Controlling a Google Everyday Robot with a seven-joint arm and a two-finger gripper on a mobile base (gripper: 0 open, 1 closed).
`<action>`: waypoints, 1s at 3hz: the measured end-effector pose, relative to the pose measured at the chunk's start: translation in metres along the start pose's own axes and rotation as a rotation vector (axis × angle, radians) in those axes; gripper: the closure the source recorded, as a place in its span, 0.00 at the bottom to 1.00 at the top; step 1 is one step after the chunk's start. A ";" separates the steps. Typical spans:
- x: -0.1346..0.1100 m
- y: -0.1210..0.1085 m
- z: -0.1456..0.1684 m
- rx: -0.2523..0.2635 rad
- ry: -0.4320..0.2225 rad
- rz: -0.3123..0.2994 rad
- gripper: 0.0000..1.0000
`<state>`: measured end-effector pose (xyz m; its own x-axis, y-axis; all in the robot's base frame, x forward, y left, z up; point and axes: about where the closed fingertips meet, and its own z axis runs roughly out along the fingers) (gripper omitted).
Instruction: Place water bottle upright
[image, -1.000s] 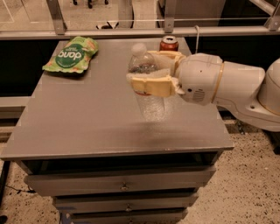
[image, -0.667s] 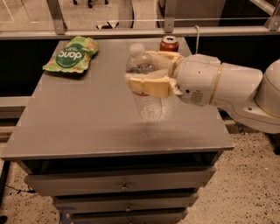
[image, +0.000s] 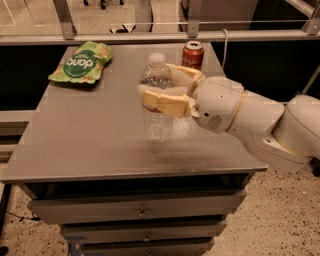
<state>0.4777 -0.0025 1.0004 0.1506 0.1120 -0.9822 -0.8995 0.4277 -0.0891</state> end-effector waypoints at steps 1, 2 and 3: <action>0.009 0.002 -0.001 0.000 -0.009 0.020 1.00; 0.021 0.004 -0.005 -0.001 0.007 0.038 1.00; 0.030 0.005 -0.009 0.001 0.005 0.053 1.00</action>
Offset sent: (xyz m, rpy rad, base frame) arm -0.0034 -0.0085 -0.0392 0.0023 0.0709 0.0017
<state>0.4744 -0.0053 0.9695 0.1006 0.1300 -0.9864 -0.9058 0.4221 -0.0368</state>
